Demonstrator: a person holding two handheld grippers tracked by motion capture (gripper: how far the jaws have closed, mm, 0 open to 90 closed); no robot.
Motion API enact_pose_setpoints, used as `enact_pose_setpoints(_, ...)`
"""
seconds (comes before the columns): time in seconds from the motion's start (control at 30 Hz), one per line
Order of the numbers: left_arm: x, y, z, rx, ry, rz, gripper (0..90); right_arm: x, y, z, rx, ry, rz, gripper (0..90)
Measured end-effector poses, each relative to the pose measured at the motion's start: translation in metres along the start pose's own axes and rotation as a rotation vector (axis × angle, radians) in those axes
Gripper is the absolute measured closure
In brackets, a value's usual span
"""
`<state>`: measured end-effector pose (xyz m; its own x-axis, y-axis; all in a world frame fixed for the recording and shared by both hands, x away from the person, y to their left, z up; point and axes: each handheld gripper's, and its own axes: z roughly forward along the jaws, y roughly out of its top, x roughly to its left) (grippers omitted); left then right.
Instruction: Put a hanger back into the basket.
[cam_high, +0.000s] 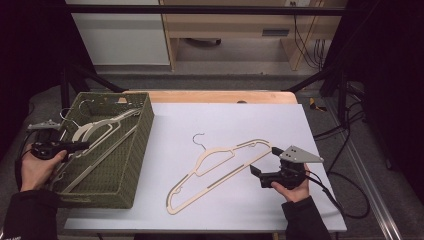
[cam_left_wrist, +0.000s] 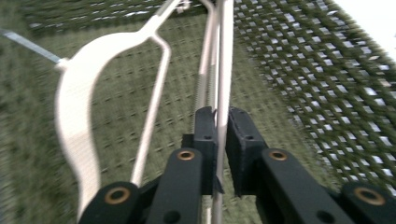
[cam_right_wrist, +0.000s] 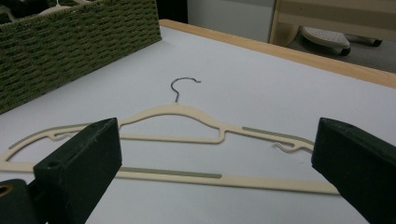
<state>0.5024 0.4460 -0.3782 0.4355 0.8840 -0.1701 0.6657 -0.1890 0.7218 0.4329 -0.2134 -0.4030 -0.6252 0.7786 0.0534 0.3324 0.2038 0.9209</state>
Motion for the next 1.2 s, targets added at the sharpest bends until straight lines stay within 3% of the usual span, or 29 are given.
enact_pose_setpoints(0.23, 0.006, -0.004, -0.001, 0.015, 0.112, -0.045, 64.7, 0.0, -0.001, 0.001, 0.001, 0.001, -0.003, 2.4)
enact_pose_setpoints(0.33, 0.008, -0.006, 0.0, 0.037, 0.135, -0.065, 55.8, 0.0, 0.0, 0.001, 0.001, 0.003, -0.001, 2.3)
enact_pose_setpoints(0.43, 0.009, -0.007, -0.001, 0.051, 0.156, -0.077, 53.2, 0.0, -0.001, 0.002, 0.001, 0.002, -0.005, 2.3)
enact_pose_setpoints(0.57, 0.008, -0.008, -0.007, 0.034, 0.162, -0.08, 52.3, 0.001, -0.001, 0.002, 0.001, 0.001, 0.0, 2.3)
enact_pose_setpoints(0.67, 0.004, -0.007, -0.016, -0.007, 0.17, -0.063, 50.2, 0.0, -0.001, 0.002, 0.005, -0.002, 0.003, 1.8)
enact_pose_setpoints(0.9, -0.02, -0.004, -0.037, -0.173, 0.121, -0.031, 39.0, 0.0, 0.0, 0.001, -0.01, -0.012, 0.011, 0.5)
enact_pose_setpoints(1.13, -0.06, 0.002, -0.044, -0.308, 0.034, 0.023, 23.5, 0.002, 0.001, 0.002, -0.006, -0.027, 0.009, 0.7)
enact_pose_setpoints(1.2, -0.072, 0.004, -0.044, -0.335, 0.022, 0.043, 15.4, 0.003, 0.002, 0.002, -0.01, -0.028, 0.006, 1.1)
